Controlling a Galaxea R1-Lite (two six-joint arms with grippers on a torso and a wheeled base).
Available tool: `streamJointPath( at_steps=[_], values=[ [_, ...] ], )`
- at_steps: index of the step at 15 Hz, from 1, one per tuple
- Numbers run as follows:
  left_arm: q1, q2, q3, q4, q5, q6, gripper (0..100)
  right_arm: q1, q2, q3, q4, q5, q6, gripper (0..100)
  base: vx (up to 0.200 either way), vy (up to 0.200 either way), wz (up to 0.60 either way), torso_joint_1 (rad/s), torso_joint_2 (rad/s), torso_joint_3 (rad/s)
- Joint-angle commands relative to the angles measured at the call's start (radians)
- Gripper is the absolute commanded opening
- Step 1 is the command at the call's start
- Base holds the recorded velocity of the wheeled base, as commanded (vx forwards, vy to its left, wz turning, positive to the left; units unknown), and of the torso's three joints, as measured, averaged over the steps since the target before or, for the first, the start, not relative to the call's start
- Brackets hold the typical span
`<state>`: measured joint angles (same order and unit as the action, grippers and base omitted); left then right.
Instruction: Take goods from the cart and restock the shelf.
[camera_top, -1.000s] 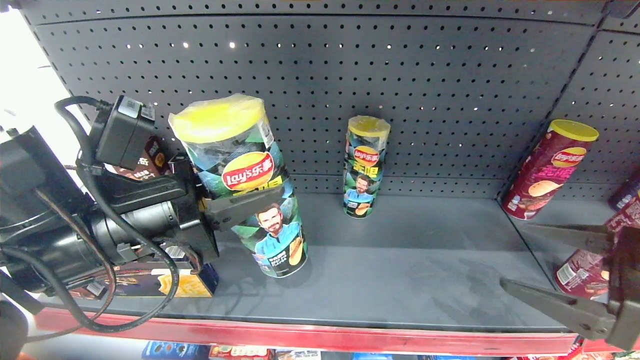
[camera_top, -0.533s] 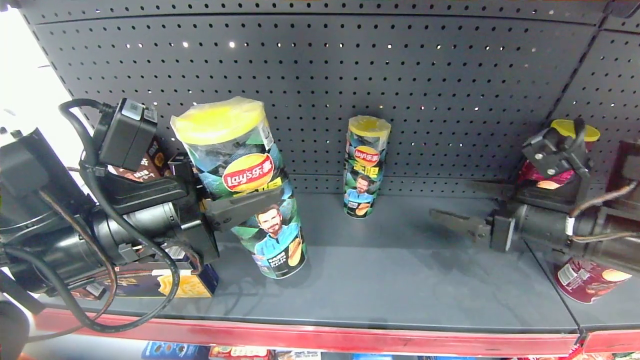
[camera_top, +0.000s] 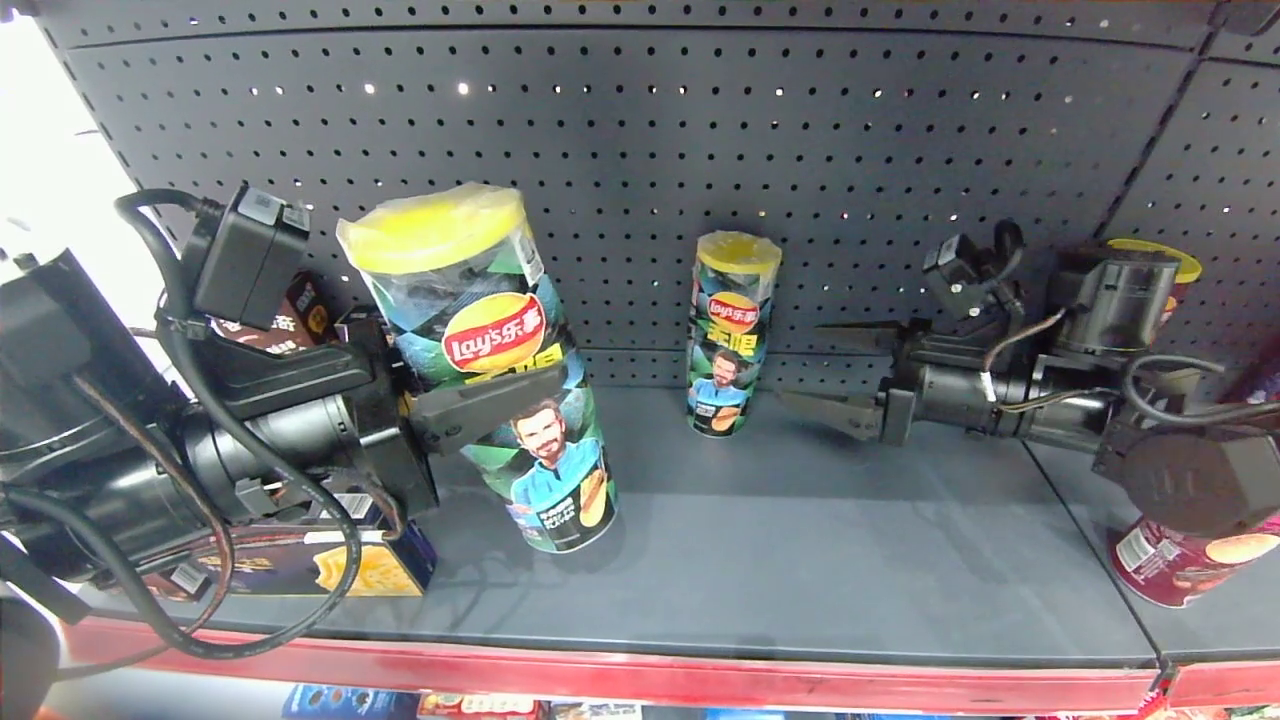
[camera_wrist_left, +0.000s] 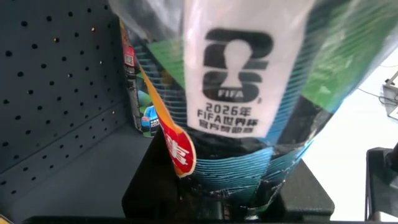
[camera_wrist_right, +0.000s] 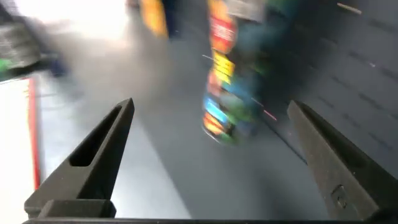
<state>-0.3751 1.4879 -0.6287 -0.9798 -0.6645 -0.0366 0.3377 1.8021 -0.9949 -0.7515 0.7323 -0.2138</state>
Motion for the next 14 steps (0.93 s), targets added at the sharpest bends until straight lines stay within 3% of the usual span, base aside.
streamJointPath(
  at_steps=[1, 4, 14],
  values=[
    [0.001, -0.001, -0.002, -0.002, 0.000, -0.002, 0, -0.020, 0.105, -0.076, -0.034, 0.108, -0.002, 100, 0.000, 0.000, 0.00, 0.000, 0.00, 0.000],
    [0.001, -0.001, -0.003, -0.007, 0.000, -0.016, 0, -0.022, 0.164, -0.133, -0.060, 0.180, -0.001, 100, 0.000, 0.000, 0.00, 0.000, 0.00, 0.000],
    [0.002, 0.000, 0.003, -0.014, 0.000, -0.023, 0, -0.017, 0.341, -0.263, -0.095, 0.185, -0.001, 100, 0.000, 0.000, 0.00, 0.000, 0.00, 0.000]
  ],
)
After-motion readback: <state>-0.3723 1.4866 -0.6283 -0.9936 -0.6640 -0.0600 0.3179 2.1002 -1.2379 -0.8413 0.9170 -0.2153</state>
